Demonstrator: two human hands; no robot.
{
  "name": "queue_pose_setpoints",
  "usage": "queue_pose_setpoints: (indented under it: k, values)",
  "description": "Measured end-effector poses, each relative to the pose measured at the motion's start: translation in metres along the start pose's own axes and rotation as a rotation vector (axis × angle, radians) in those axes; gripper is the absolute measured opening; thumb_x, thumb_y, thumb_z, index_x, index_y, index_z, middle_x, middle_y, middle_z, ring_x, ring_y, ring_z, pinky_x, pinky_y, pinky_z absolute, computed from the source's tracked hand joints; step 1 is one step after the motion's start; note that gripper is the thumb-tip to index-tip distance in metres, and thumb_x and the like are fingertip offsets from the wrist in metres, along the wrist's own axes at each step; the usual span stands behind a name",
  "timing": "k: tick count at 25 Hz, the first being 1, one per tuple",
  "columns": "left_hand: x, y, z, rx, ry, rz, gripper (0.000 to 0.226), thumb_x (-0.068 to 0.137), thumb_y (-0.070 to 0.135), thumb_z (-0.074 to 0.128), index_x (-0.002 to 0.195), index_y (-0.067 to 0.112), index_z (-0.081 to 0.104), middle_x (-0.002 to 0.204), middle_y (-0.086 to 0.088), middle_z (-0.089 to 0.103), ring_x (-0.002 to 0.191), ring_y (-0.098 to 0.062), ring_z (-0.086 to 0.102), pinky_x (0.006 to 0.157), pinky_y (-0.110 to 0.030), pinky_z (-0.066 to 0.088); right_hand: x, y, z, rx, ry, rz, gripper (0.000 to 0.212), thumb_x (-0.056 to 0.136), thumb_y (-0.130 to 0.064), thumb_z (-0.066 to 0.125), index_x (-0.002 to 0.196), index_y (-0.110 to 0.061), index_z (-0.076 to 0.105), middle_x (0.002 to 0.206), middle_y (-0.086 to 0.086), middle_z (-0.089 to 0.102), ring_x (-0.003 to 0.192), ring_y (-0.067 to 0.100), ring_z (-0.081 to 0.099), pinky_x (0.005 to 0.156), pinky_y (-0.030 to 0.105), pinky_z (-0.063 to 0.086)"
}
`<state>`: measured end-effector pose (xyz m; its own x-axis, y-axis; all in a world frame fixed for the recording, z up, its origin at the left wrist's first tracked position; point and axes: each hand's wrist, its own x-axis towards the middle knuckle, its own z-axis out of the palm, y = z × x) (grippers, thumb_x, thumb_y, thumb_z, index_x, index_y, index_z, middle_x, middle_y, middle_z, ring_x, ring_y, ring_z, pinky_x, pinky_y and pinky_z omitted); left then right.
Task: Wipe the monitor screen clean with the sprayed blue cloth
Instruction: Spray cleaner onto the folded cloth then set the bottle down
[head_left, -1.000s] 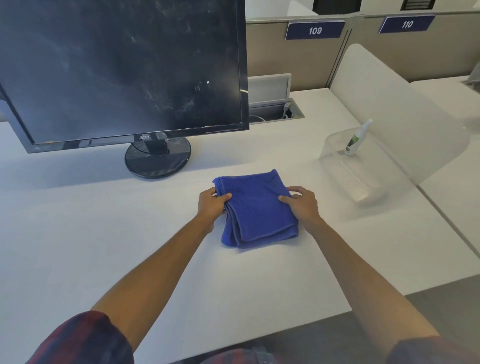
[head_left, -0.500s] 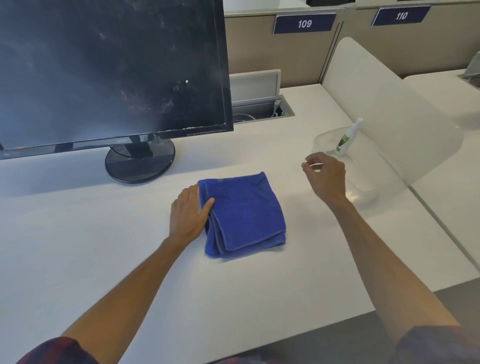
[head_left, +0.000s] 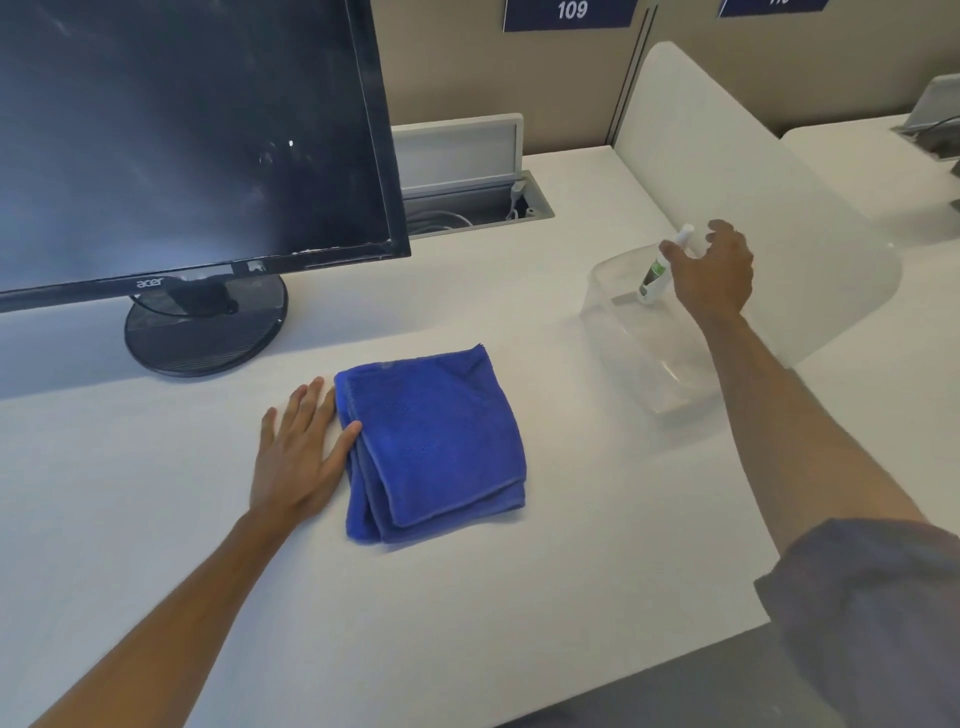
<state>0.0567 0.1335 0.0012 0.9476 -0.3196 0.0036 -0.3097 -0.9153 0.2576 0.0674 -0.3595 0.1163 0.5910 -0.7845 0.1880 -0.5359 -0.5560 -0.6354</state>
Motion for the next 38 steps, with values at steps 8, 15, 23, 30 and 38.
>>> queue_pose_setpoints:
  k: [8, 15, 23, 30, 38]
  values:
    - [0.000, -0.001, 0.002, -0.017, 0.028, 0.008, 0.064, 0.094, 0.064, 0.012, 0.149, 0.032, 0.019, 0.160, 0.005, 0.017, 0.147, -0.015, 0.011, 0.119, -0.046, 0.011, 0.016, -0.007, 0.018, 0.056, 0.050, 0.103, 0.034, 0.085, -0.043, 0.063, 0.094, -0.012, 0.073, 0.098, 0.011, 0.072, 0.094, 0.033, 0.065, 0.072, 0.028, 0.041]
    - [0.000, -0.002, 0.003, -0.011, 0.030, 0.007, 0.065, 0.093, 0.065, 0.011, 0.149, 0.032, 0.019, 0.160, 0.006, 0.016, 0.147, -0.014, 0.011, 0.119, -0.045, 0.010, -0.012, -0.030, -0.003, 0.311, 0.284, -0.103, 0.039, 0.099, -0.038, 0.043, 0.101, -0.012, 0.072, 0.101, 0.002, 0.074, 0.094, 0.016, 0.066, 0.069, 0.011, 0.041]
    - [-0.002, 0.001, -0.001, -0.027, 0.020, 0.011, 0.070, 0.092, 0.066, 0.009, 0.150, 0.028, 0.021, 0.161, 0.002, 0.017, 0.148, -0.015, 0.010, 0.120, -0.045, 0.008, -0.098, -0.069, -0.021, 1.007, 0.137, -0.187, 0.024, 0.105, -0.029, 0.035, 0.103, -0.011, 0.050, 0.087, 0.018, 0.067, 0.082, 0.030, 0.069, 0.074, 0.028, 0.056]
    - [-0.017, -0.006, -0.004, -0.044, 0.013, 0.044, 0.075, 0.090, 0.067, 0.009, 0.150, 0.024, 0.024, 0.160, 0.000, 0.018, 0.148, -0.016, 0.010, 0.121, -0.041, 0.009, -0.162, -0.079, -0.014, 1.192, -0.224, 0.086, 0.030, 0.105, -0.035, 0.034, 0.109, -0.021, 0.061, 0.060, -0.003, 0.053, 0.049, 0.010, 0.047, 0.047, 0.021, 0.042]
    - [-0.039, -0.032, -0.008, -0.032, -0.003, 0.086, 0.070, 0.093, 0.063, 0.015, 0.150, 0.025, 0.022, 0.161, 0.002, 0.014, 0.148, -0.015, 0.009, 0.121, -0.038, 0.008, -0.222, -0.092, -0.014, 1.543, -0.660, 0.385, 0.015, 0.094, -0.023, 0.042, 0.103, -0.016, 0.052, 0.073, 0.004, 0.049, 0.053, 0.014, 0.047, 0.049, 0.022, 0.041]
